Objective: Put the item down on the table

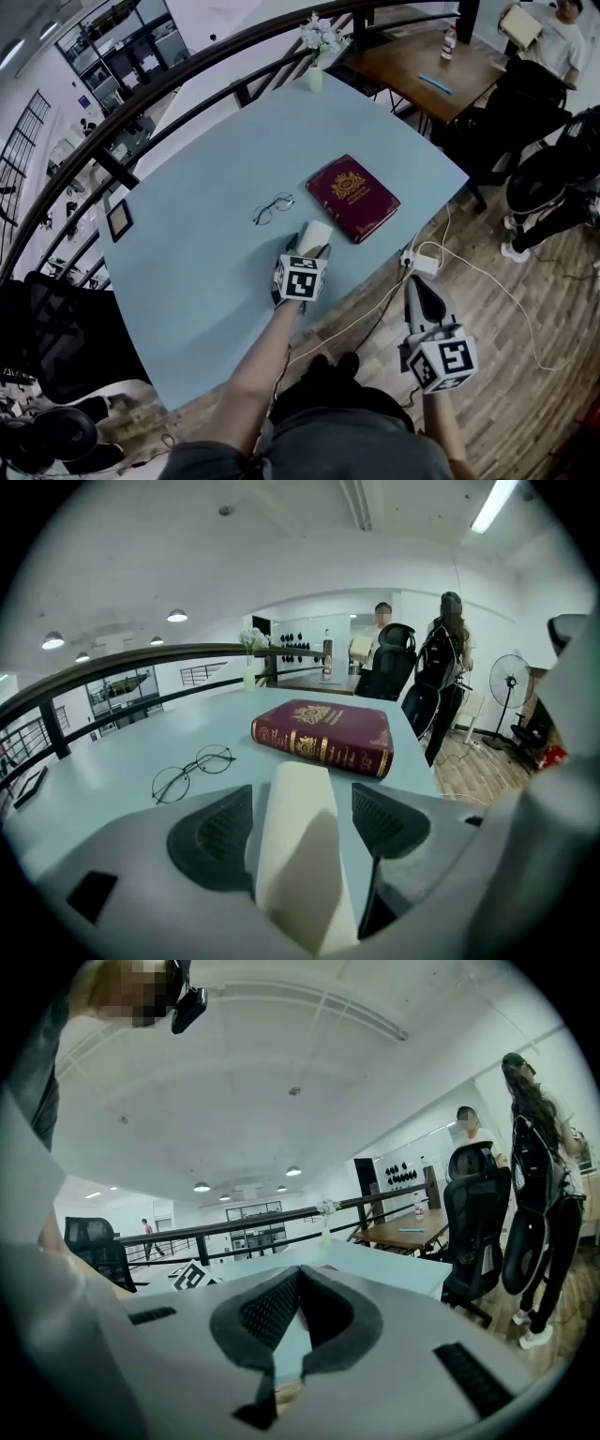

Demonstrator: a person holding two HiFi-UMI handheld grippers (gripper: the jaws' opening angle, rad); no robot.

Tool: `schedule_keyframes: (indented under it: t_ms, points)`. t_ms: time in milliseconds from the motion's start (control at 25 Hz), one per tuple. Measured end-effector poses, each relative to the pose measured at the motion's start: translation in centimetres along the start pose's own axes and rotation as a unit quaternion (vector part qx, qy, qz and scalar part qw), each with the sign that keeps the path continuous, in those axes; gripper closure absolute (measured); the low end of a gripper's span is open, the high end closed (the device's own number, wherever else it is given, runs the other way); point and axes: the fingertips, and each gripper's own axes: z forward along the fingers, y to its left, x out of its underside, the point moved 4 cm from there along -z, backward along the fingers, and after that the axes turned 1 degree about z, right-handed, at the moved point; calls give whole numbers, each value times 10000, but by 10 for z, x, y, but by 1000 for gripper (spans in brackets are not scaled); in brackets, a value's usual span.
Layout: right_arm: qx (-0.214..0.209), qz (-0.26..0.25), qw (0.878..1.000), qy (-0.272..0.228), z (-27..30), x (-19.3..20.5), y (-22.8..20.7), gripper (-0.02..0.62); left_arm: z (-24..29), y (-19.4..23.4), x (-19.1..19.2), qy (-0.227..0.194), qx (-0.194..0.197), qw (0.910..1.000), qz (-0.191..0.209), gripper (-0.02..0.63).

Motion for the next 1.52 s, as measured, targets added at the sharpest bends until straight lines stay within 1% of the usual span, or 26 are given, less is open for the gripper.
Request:
schedule_keyframes:
  t_ms: [160,280,480,560,760,1200,1520]
  points:
    - [-28,22,10000,-75,1,-2,3,592,-22,1,-22,-357,-1,9994,43,285]
    - [-61,28,9999,-133,2,-6,5,592,-41,4,-34,-674,-14,9977,1,293]
    - [-86,-19,9997,-244,4,-13,7,592,-74,4,-53,-1194,-11,9928,-93,354]
    - [-99,-25,9996,-278,5,-14,8,592,-87,3,-58,-1355,-20,9908,-65,388]
    - [-145,-53,9992,-366,6,-20,15,592,-117,4,-70,-1723,-59,9850,-16,436]
    - [-229,-121,9985,-473,5,-26,31,592,-172,6,-72,-2277,-115,9733,-267,509]
    - [-322,-173,9980,-515,5,-27,42,594,-193,8,-60,-2450,-158,9687,-368,571]
